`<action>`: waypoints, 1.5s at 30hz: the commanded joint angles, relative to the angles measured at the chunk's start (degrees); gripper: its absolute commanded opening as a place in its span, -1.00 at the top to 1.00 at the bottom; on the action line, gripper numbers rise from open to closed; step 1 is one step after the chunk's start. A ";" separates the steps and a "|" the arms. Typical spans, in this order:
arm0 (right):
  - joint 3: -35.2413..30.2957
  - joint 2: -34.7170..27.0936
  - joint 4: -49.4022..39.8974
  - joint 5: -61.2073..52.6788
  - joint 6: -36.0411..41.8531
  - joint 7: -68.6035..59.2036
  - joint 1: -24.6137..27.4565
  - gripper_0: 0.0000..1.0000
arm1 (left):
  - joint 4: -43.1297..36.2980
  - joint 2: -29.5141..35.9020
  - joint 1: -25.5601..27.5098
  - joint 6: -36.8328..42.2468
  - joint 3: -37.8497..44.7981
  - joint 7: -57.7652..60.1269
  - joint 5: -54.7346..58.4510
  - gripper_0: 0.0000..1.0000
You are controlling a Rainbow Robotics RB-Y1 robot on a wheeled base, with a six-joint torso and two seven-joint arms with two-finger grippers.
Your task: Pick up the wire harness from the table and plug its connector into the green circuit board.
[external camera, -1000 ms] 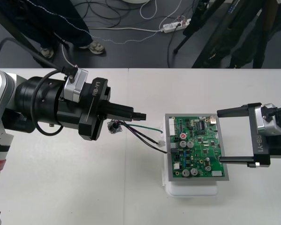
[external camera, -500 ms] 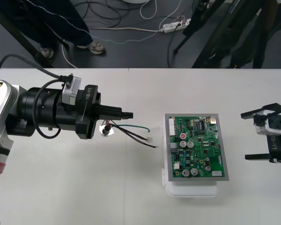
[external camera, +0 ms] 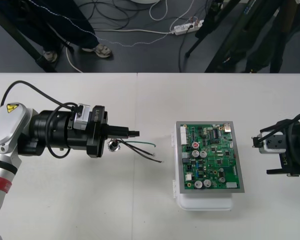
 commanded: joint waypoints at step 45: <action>14.49 8.54 6.06 14.98 -0.31 -5.50 -9.12 -1.00 | 16.61 -12.36 -1.37 -2.20 -8.57 -23.72 -0.51 1.00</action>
